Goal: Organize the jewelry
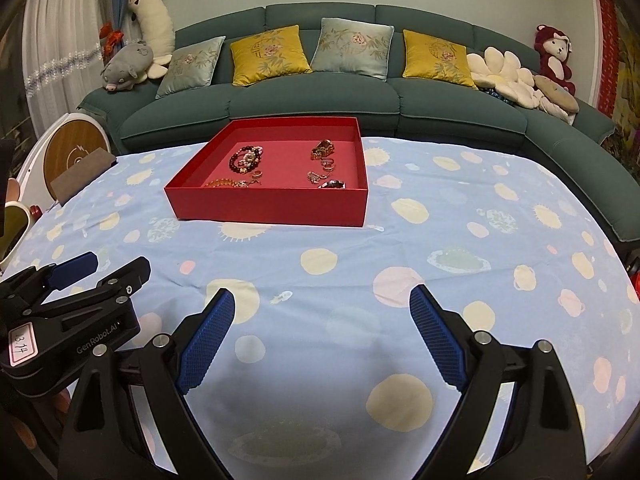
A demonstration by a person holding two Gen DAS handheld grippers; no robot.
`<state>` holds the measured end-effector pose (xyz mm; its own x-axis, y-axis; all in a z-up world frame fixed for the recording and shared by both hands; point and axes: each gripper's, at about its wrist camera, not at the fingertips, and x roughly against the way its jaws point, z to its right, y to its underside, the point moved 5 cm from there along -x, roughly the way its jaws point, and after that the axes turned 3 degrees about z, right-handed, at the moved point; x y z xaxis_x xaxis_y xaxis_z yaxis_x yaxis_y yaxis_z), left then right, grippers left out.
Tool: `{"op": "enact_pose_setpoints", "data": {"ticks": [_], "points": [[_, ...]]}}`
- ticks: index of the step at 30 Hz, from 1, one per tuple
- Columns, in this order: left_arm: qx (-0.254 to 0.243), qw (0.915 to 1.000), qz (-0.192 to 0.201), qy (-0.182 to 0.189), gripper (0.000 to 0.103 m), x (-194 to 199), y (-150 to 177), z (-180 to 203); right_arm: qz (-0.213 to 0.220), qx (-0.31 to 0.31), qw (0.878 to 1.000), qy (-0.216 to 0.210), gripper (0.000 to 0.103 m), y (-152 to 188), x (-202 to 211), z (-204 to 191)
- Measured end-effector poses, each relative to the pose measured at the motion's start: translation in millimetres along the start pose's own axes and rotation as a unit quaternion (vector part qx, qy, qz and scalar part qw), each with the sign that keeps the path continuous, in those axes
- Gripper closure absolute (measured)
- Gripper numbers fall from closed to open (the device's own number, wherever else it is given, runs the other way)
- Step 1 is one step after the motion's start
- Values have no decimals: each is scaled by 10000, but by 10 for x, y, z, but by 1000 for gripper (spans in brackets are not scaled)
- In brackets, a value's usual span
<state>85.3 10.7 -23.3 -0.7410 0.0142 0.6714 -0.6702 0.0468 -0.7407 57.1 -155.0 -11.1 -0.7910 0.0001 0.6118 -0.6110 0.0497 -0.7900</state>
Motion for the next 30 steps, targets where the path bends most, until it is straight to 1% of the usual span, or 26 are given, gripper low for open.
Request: {"op": "enact_pose_setpoints", "data": {"ticks": [7, 11, 16, 30], "points": [[-127, 9999, 116, 6, 32, 55, -31, 114, 25, 29, 10000, 25, 16, 1, 19, 6], [-76, 9998, 156, 49, 31, 78, -43, 118, 50, -6, 10000, 36, 15, -1, 36, 22], [-70, 9997, 245, -34, 31, 105, -63, 110, 58, -1, 10000, 33, 15, -2, 44, 22], [-111, 9995, 273, -133, 31, 112, -65, 111, 61, 7, 10000, 31, 15, -7, 48, 16]]}}
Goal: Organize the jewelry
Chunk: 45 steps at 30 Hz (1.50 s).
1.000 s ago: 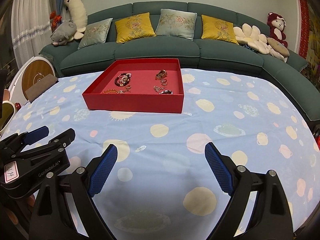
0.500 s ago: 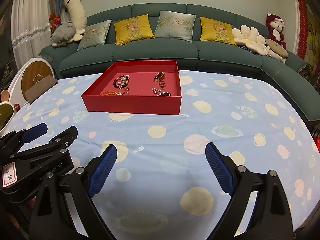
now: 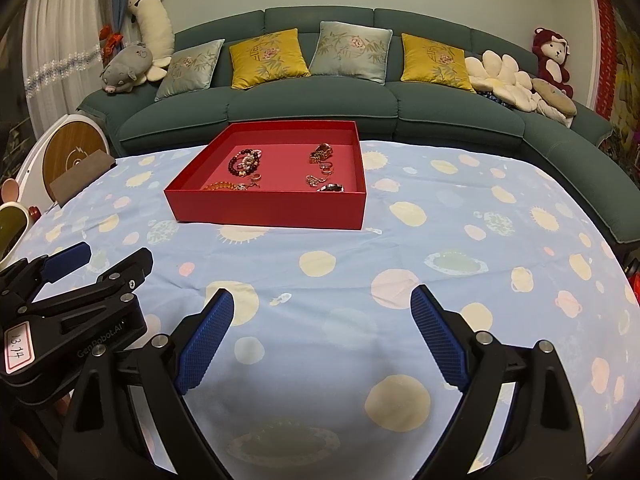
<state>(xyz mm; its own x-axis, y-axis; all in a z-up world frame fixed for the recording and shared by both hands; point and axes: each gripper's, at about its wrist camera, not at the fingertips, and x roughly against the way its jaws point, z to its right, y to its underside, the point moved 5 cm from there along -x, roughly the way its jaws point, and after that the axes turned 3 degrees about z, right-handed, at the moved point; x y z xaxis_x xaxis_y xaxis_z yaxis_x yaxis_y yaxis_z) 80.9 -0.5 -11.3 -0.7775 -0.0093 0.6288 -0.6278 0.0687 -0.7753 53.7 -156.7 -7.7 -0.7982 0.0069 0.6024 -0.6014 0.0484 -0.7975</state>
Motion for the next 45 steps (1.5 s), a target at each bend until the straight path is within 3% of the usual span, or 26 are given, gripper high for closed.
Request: {"op": "enact_pose_setpoints", "data": {"ticks": [45], "points": [[118, 9998, -24, -132, 21, -10, 4, -79, 100, -111, 9998, 93, 10, -5, -12, 4]]}}
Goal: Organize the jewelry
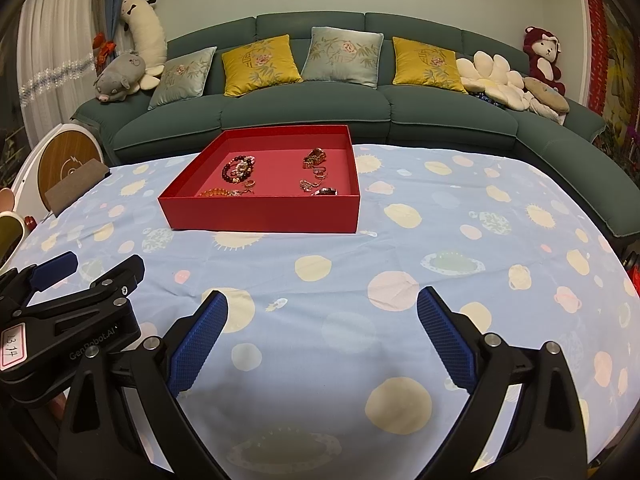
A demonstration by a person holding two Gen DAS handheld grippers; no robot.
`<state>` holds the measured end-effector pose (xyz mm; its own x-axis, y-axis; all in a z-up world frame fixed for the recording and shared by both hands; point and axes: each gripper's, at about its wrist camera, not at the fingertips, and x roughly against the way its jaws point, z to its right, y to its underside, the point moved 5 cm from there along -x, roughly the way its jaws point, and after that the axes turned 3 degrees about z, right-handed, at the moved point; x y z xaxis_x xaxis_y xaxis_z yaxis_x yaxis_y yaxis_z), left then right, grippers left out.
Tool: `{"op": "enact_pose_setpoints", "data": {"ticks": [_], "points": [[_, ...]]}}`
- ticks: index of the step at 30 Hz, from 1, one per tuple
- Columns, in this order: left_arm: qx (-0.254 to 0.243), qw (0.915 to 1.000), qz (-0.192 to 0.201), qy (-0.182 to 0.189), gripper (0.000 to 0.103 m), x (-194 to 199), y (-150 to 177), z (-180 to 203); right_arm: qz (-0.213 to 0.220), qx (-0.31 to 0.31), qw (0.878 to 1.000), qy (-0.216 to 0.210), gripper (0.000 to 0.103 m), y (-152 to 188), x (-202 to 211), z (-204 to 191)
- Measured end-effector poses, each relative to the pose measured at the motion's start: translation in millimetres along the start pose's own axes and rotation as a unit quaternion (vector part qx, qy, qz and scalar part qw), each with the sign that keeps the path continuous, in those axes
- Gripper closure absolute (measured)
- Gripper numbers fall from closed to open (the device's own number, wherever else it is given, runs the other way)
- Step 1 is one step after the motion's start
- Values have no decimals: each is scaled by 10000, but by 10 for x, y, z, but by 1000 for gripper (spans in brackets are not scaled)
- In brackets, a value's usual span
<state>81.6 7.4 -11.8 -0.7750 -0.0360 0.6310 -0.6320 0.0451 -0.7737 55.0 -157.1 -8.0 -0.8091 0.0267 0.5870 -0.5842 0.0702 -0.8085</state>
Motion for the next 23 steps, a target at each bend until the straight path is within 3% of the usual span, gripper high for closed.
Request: {"op": "enact_pose_setpoints", "data": {"ticks": [23], "points": [[56, 10000, -4, -7, 21, 5, 9, -14, 32, 7, 10000, -2, 10, -9, 14, -28]]}}
